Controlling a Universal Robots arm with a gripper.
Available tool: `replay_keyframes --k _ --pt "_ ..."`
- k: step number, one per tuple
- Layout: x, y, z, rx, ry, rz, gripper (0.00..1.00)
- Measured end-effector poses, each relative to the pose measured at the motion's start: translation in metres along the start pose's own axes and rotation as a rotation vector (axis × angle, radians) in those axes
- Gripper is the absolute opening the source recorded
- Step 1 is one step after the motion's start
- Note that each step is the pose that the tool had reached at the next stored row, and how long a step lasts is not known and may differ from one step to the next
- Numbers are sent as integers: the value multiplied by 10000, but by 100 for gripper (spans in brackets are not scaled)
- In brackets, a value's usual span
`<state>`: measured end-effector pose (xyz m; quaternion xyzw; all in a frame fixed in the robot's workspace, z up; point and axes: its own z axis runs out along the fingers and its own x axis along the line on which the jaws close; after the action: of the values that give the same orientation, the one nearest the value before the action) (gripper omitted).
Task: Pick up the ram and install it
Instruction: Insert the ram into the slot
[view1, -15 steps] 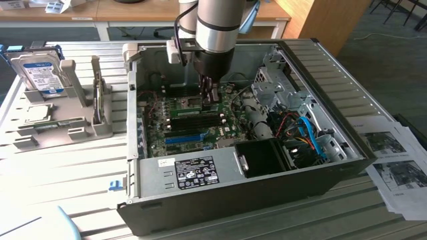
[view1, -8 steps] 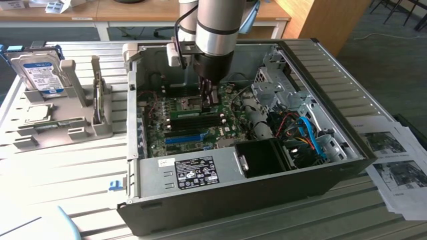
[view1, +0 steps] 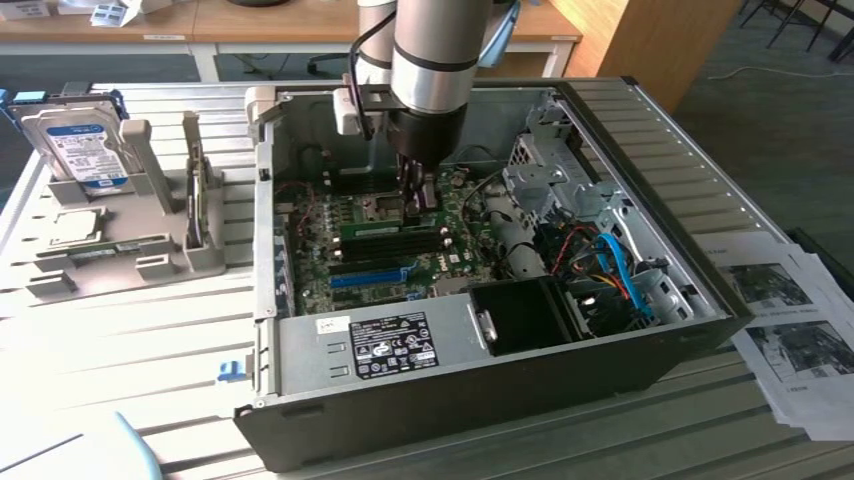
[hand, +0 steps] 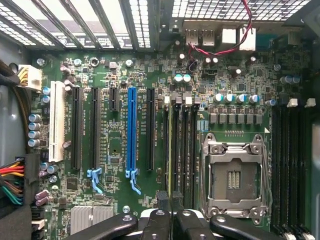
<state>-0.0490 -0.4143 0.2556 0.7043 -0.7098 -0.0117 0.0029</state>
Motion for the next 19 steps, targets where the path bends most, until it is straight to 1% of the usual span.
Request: replay_keyframes --k 5,9,19 --pt "0 -44 -1 0 0 0 11" --pt "-1 -45 1 1 -1 1 11" --pt "1 -48 113 0 0 1 11"
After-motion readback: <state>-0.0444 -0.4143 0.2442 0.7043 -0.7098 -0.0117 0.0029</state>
